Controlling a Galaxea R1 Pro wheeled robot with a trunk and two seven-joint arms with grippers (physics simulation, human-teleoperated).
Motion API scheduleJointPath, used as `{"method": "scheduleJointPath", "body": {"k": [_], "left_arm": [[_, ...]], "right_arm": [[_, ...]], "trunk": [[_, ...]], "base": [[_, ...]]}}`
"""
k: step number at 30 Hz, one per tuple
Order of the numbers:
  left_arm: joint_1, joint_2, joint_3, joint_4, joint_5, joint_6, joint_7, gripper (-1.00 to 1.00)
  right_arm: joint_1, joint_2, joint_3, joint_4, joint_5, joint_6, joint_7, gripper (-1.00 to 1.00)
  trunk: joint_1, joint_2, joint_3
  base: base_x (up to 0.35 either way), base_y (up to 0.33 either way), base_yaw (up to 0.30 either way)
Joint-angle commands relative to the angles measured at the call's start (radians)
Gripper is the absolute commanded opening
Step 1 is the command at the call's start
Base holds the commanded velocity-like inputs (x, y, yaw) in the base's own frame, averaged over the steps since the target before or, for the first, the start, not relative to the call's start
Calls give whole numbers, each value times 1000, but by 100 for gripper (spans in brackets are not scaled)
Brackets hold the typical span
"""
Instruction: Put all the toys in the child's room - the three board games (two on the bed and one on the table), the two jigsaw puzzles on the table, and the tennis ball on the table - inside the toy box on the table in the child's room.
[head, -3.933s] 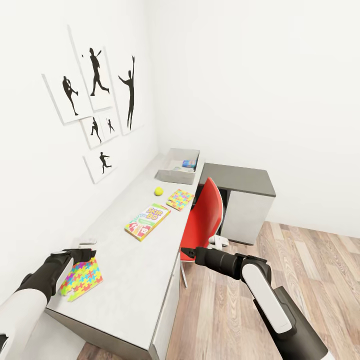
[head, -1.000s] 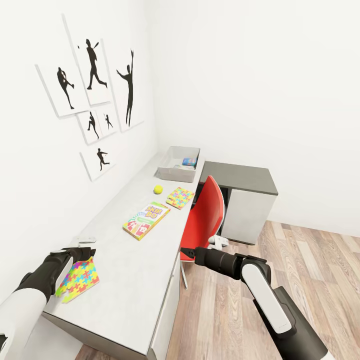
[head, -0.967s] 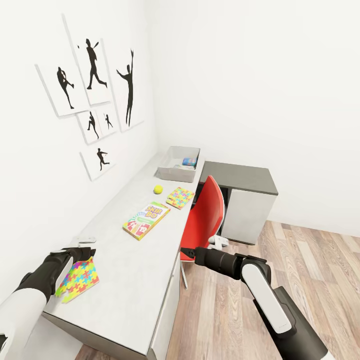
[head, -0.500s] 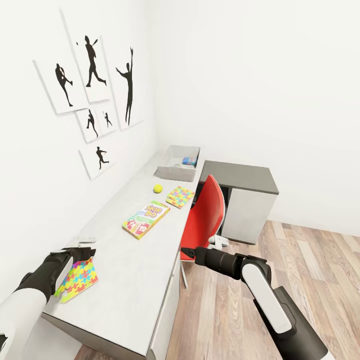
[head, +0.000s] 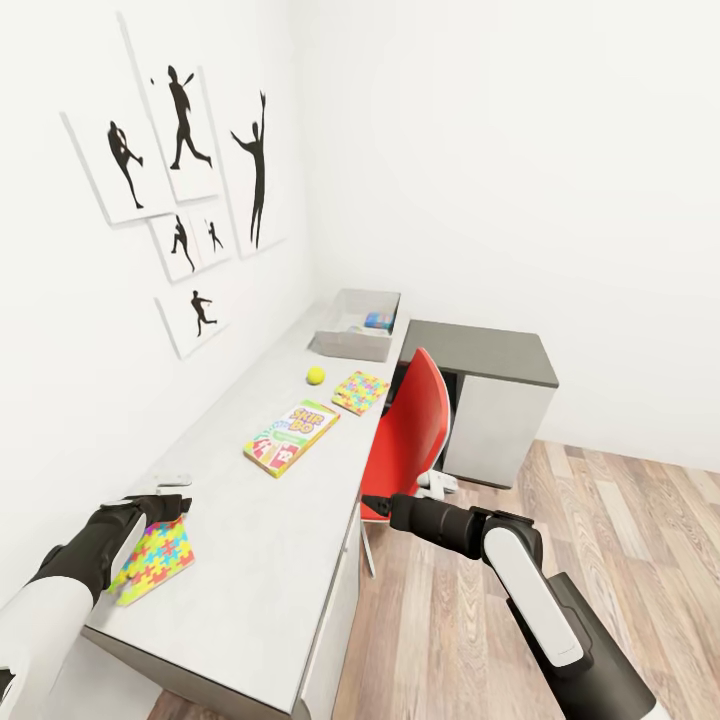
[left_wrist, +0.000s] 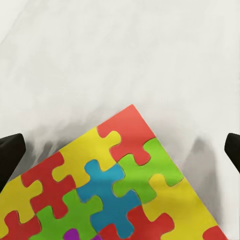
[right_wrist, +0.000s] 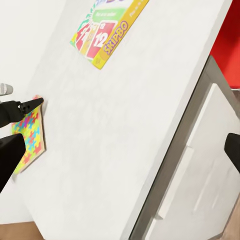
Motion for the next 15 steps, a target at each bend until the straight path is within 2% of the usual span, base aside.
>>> {"method": "scheduleJointPath", "body": {"k": [1,5,15], "left_arm": [[0,-1,5,-2,-3,6,-7,100],[0,-1,5,-2,-3,6,-7,100],[0,-1,5,-2,-3,6,-7,100]], "right_arm": [[-1,-1,1,-1,-11,1,-10,100],[-1,-1,1,-1,-10,1,-10,100],[-1,-1,2,-1,-10,1,-10,100]], "trunk": [[4,-8,-4],[19,-36,-17],[19,-36,-17]], "base": [[0,0,0],[0,0,0],[0,0,0]]}}
